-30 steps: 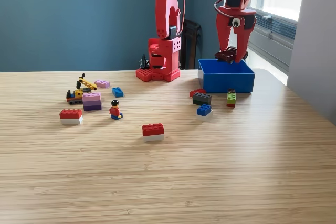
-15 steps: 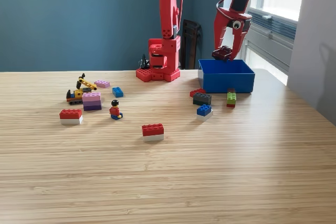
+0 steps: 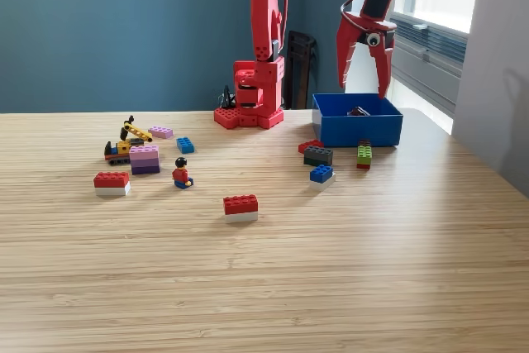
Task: Grasp a lego block and put it in the bin.
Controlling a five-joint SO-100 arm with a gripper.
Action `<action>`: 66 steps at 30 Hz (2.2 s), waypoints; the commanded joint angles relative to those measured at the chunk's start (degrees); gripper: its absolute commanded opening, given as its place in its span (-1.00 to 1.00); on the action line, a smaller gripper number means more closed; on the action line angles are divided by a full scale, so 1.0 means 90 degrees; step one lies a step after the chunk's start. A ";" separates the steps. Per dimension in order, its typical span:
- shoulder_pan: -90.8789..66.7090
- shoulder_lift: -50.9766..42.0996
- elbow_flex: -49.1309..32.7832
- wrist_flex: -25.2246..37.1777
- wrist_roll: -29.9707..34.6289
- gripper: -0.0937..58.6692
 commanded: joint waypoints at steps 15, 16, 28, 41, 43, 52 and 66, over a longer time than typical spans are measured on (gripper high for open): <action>0.3779 0.0566 -0.1377 0.0088 0.0039 -0.97; 0.4043 0.0566 -0.1406 0.0088 0.0039 -0.97; 0.6016 0.0615 -0.0918 0.0068 -0.0723 -0.99; 0.6748 0.0635 0.0088 -0.0869 -0.1748 -0.99; 0.6748 0.0635 0.0244 -0.0898 -0.1709 -0.99; 0.6953 0.0635 0.0635 -0.1113 -0.1572 -0.99; 0.7236 0.0635 0.0566 -0.1299 -0.1494 -0.99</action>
